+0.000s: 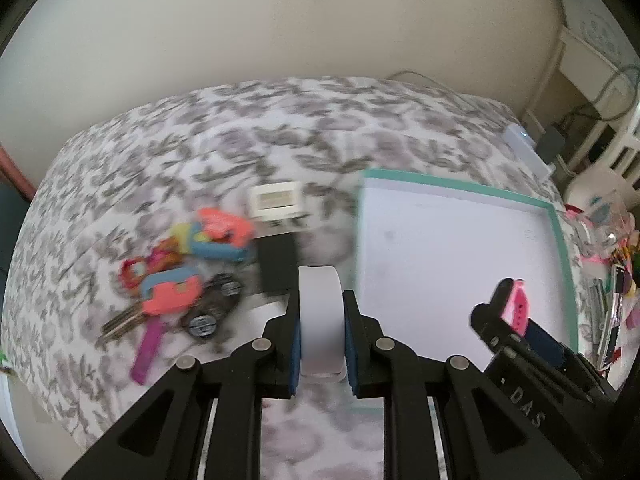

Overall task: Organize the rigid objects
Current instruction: 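Carry the pink band and white power bank into the tray and release both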

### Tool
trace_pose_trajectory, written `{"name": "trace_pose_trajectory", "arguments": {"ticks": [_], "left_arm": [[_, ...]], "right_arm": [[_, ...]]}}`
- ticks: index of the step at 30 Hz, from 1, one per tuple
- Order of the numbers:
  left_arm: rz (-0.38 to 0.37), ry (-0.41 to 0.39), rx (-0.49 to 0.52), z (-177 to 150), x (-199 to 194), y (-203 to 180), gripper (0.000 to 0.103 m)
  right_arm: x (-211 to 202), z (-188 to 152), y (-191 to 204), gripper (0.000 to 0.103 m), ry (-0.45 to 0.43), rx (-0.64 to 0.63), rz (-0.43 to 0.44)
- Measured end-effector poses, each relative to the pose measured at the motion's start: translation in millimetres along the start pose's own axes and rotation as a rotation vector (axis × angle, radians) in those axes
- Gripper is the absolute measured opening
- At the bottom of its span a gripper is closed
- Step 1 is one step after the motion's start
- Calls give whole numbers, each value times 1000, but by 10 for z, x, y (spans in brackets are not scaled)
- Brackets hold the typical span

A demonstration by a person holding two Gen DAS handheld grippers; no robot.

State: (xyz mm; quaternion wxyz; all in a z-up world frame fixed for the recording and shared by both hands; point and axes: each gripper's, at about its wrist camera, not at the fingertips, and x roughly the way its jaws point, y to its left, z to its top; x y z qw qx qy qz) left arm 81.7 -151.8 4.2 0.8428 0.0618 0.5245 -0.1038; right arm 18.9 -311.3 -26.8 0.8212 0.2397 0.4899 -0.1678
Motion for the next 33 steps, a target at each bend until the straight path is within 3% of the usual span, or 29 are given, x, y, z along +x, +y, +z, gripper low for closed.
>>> {"name": "trace_pose_trajectory", "arguments": {"ticks": [8,15,22,33], "left_arm": [[-39,3,27,151,105,-619,19],[-97,30,2,106,319,-881,19],[-120,66,-23,5,504,-814,19],[-106,38,-8,-16,467,-741,23]], "right_arm": [[-70,171,-585,64,-83,129,-168],[-107,228,-760,64,-122,171,-245],[-24,221,-755,63,-95,149,-267],[22,194,-676,64,-83,106,-272]]}}
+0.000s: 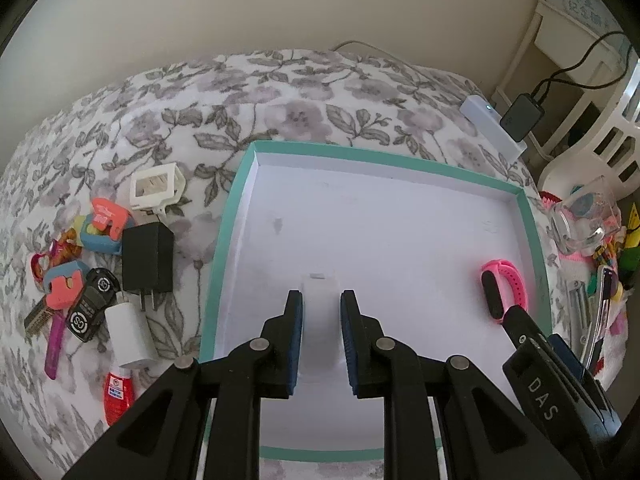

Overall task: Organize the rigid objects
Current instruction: 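Carry the pink band and white power bank into the tray and release both, then move both tools back over the pile of items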

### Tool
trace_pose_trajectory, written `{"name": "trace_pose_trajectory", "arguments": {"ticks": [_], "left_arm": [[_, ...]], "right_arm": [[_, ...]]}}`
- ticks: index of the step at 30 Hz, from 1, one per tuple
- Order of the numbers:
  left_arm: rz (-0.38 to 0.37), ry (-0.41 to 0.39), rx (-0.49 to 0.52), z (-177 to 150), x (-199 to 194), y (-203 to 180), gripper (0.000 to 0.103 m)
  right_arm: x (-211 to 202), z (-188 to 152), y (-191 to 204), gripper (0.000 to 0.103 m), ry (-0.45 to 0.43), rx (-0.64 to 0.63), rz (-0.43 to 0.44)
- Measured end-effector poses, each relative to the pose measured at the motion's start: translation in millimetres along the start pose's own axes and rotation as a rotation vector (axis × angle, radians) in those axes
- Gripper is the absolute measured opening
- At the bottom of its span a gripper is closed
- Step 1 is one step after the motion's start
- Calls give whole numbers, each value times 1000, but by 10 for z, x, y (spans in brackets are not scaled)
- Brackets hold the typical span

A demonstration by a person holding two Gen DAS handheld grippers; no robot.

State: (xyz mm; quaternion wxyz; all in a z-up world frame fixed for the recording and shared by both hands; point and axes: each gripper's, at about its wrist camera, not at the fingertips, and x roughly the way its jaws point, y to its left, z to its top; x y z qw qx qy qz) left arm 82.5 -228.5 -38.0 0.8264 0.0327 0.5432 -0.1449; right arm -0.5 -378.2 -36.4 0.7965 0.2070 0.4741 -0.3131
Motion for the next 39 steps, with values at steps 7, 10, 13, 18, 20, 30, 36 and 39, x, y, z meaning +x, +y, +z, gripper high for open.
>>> {"name": "trace_pose_trajectory", "arguments": {"ticks": [7,10,13,18,20,30,36,39], "left_arm": [[-7,-1,-28,14,-10,71,47],[-8,-8,-47,20,-31,113,59],[-2,-21,-59,33,-63,154,67],[16,-33,-92,62,-107,268,84],[25,-40,-108,75,-123,326,88],[67,-58,-197,125,-169,664,101],[121,-46,-290,153,-216,1079,102],[220,-36,-303,159,-244,1269,102]], "right_arm": [[31,0,41,65,6,-32,-6],[38,-3,52,72,5,-42,-12],[48,1,56,76,7,-46,-6],[60,-12,78,84,6,-61,0],[63,-13,92,87,2,-70,2],[40,-36,216,103,-32,-134,29],[-27,-91,418,103,-65,-214,63],[-97,-120,545,103,-87,-249,107]]}}
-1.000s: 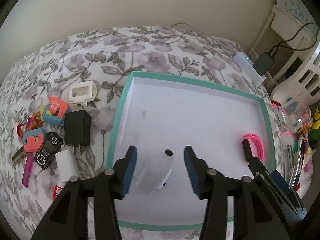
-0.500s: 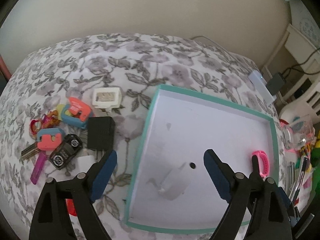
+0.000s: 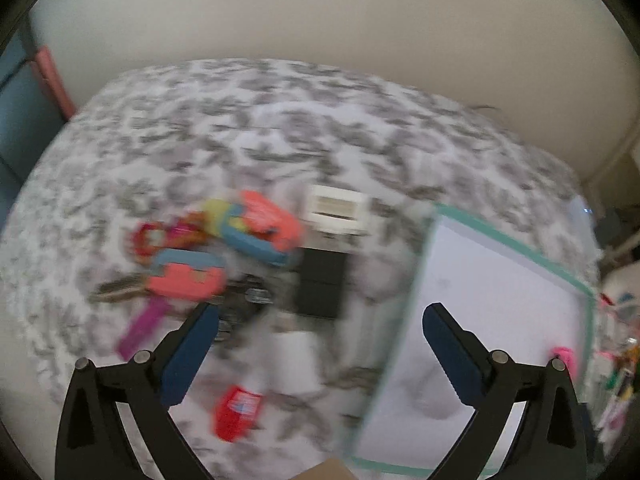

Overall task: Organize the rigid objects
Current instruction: 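Move both tools back over the pile of items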

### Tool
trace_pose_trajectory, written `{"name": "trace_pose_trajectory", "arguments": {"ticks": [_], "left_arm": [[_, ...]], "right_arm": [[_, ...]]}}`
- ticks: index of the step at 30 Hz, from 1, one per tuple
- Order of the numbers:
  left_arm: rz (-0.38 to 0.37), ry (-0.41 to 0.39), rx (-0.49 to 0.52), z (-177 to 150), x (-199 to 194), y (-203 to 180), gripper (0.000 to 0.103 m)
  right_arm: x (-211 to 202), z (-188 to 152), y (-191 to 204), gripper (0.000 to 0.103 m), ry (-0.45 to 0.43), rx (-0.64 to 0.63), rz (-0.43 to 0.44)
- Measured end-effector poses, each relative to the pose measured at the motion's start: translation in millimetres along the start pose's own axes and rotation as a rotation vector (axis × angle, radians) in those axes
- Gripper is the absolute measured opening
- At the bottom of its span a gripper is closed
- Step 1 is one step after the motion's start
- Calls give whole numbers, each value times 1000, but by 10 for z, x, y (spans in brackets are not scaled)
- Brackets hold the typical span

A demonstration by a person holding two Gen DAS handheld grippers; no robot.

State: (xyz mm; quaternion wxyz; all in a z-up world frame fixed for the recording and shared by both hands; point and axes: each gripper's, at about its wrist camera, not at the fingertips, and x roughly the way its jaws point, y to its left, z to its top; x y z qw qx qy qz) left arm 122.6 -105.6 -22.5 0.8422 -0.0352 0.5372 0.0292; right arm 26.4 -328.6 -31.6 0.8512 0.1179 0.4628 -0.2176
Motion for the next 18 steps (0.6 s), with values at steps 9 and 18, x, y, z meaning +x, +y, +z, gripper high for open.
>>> {"name": "trace_pose_trajectory", "arguments": {"ticks": [9,18], "left_arm": [[180,62,-61,105,142,609,102],[225,71,-156,73,182,1271,102]], "right_arm": [[-214,-25,560,103,-55,-133,145],[-296,-196,1218,103,-29,-268,282]]}}
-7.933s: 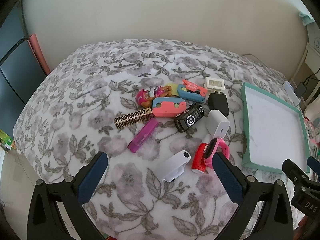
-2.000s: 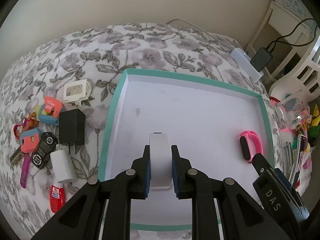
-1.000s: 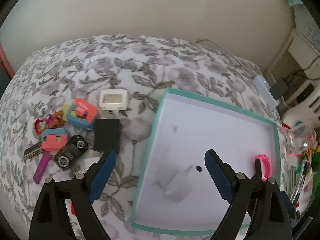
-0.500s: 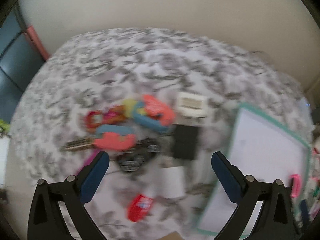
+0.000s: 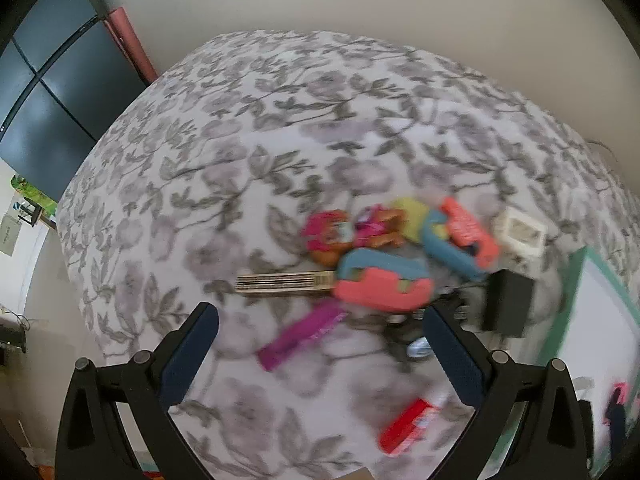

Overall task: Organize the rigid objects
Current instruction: 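Move both tools back over the pile of items, then grasp the white charger cube with the right tool while the left tool grasps the pink lighter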

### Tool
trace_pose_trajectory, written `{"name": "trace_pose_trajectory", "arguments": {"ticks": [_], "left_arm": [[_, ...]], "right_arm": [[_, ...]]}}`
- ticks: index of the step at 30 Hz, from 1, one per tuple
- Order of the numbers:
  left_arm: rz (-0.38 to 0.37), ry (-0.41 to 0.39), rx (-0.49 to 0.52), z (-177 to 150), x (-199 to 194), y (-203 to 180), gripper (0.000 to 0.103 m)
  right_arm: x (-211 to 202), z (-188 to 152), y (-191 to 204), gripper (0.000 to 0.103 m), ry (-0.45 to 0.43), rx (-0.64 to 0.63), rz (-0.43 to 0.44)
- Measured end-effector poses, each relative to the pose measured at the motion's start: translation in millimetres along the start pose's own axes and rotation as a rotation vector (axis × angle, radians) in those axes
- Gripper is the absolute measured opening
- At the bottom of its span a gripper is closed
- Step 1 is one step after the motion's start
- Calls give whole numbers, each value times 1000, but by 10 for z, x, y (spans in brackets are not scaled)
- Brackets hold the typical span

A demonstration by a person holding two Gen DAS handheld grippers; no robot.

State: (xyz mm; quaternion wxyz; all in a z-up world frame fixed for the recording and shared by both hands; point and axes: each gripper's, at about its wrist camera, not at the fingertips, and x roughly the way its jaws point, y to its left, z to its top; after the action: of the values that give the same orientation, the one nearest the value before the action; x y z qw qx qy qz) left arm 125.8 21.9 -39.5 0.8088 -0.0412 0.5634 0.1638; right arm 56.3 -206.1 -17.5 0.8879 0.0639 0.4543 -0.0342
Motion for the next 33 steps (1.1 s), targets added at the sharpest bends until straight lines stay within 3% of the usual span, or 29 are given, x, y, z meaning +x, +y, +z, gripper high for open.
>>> {"name": "trace_pose_trajectory", "arguments": {"ticks": [4,10,17,29,31,33], "left_arm": [[11,34,-5,-56,196,242,102],[-9,89,-23,-134,462,471,102],[-38,143,18,-207,662,403,102],[-47,150,70,-212,856,242,101],[-48,147,74,-187,867,244,99],[-58,143,78,-203,855,227,93]], "right_arm": [[45,-28,238,101,13,-44,51],[200,-85,507,91,62,-93,106],[406,-169,649,85,118,-134,109],[701,-190,681,68,188,-117,117],[736,-205,690,67,198,-117,114],[765,-216,693,58,204,-119,109]]}}
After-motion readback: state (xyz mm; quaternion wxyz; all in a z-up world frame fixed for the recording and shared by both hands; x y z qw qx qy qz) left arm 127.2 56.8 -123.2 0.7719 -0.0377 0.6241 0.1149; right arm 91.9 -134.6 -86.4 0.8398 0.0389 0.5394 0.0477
